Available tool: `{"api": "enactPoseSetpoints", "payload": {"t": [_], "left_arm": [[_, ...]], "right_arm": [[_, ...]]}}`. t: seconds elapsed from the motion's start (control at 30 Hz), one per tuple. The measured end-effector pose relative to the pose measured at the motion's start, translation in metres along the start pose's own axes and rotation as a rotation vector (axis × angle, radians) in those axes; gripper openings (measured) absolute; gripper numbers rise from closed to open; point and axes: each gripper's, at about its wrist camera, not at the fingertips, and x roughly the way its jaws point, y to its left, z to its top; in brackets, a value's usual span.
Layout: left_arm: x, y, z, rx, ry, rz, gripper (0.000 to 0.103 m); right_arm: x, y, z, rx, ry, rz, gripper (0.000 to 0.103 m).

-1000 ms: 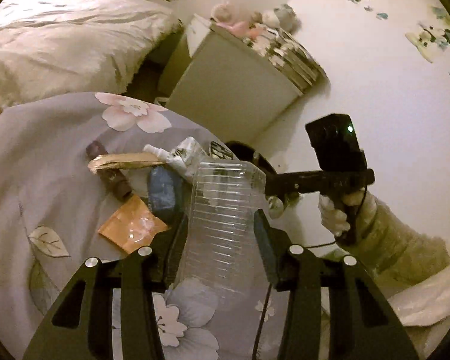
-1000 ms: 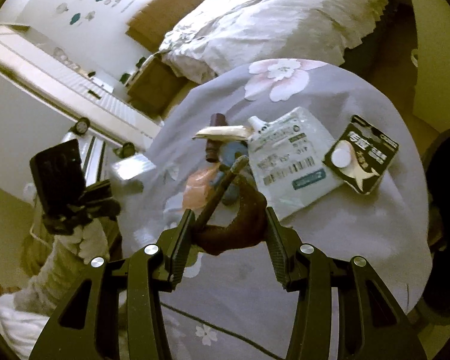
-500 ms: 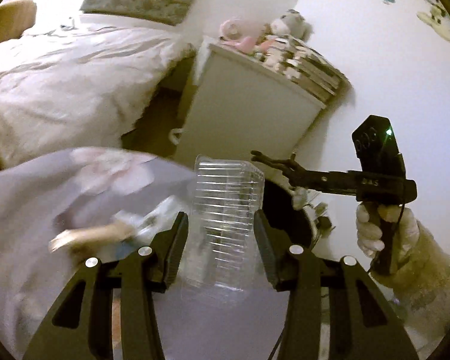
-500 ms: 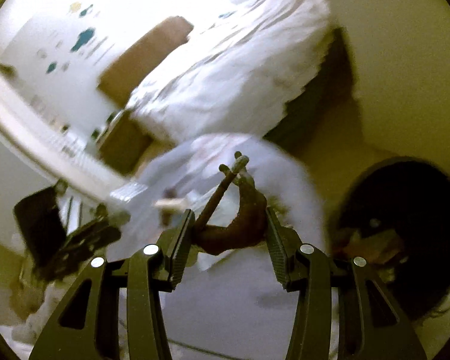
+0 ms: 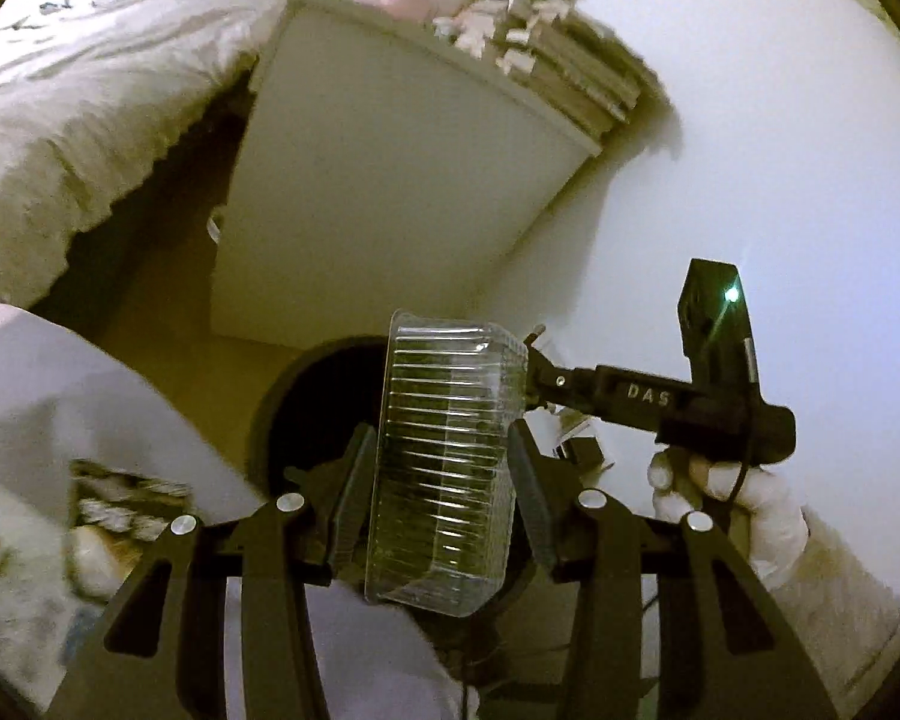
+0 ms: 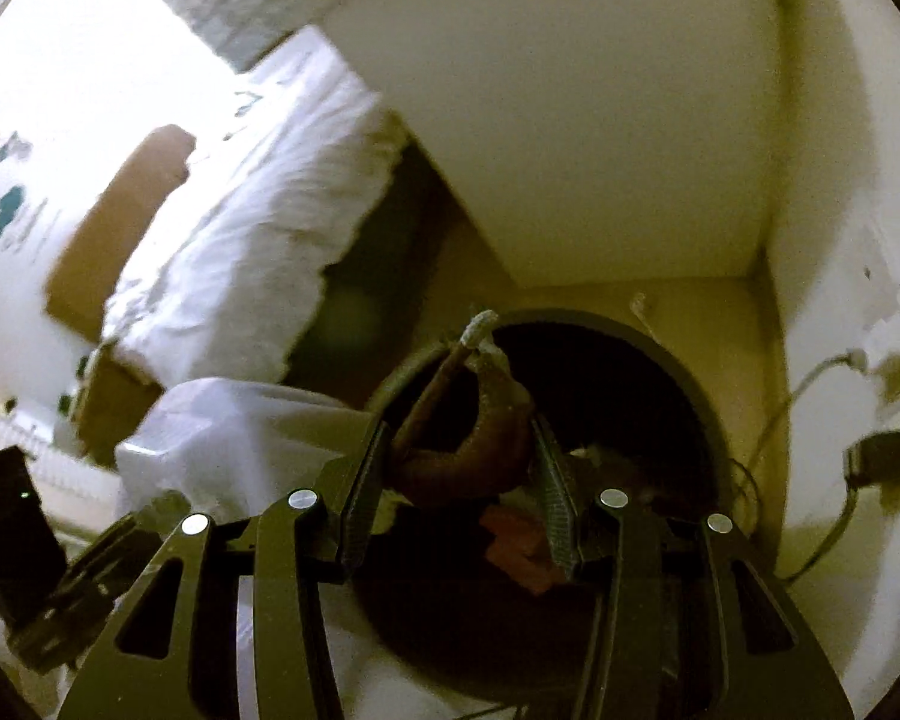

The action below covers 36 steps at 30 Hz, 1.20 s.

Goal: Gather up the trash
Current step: 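Carry both items over the black bin and open both tools, then move both open tools back over the table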

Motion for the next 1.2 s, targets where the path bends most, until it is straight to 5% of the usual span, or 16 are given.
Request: {"api": "enactPoseSetpoints", "payload": {"t": [0.4,0.53,0.67,0.97,1.2], "left_arm": [[0.047,-0.008,-0.004,0.032,0.085,0.057,0.048],[0.038,-0.015,-0.003,0.059,0.061,0.068,0.070],[0.016,-0.018,-0.004,0.068,0.022,0.087,0.077],[-0.077,0.013,-0.018,0.005,-0.118,0.174,0.082],[-0.172,0.093,-0.049,-0.131,-0.227,0.356,0.082]], "right_arm": [[0.021,-0.035,-0.009,0.071,0.043,-0.023,0.055],[0.015,-0.030,-0.009,0.074,0.027,-0.030,0.069],[0.004,-0.014,-0.013,0.044,0.011,-0.021,0.071],[-0.006,0.103,-0.035,-0.243,0.004,0.049,0.071],[0.005,0.216,-0.062,-0.506,0.034,0.140,0.071]]}}
